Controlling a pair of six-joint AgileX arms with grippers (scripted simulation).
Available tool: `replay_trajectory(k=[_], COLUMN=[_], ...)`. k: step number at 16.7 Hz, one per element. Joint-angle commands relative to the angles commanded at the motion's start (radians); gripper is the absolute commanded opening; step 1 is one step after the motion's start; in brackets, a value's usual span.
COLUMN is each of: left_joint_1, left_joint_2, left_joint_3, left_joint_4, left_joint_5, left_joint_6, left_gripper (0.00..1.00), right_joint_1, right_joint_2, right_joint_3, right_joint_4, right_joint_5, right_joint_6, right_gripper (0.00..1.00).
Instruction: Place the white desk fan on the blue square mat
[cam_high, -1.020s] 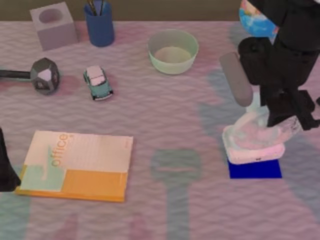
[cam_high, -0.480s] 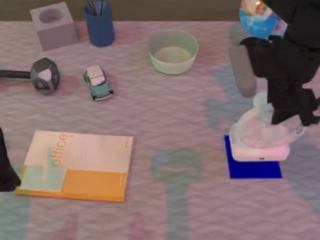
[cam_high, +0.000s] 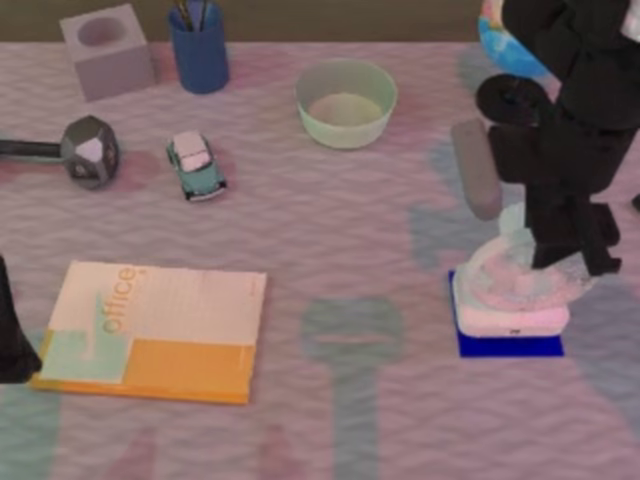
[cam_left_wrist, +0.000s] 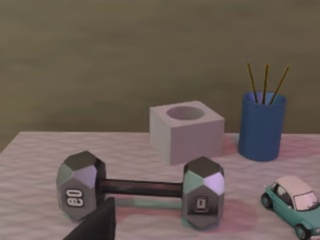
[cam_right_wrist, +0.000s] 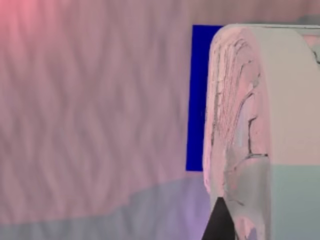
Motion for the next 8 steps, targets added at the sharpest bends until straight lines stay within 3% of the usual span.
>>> replay_trajectory(k=[1, 8], left_joint_1=[0.000, 0.000], left_joint_2=[0.000, 0.000], left_joint_3=[0.000, 0.000], left_joint_4=[0.000, 0.000], left_joint_5=[0.000, 0.000], left_joint_6=[0.000, 0.000], left_gripper=[1.00, 1.00], right_joint_1=[0.000, 0.000], right_joint_2=[0.000, 0.000], right_joint_3=[0.000, 0.000], right_joint_4=[0.000, 0.000], right_joint_5=[0.000, 0.000], right_joint_6=[0.000, 0.000], right_gripper=[0.00, 0.53])
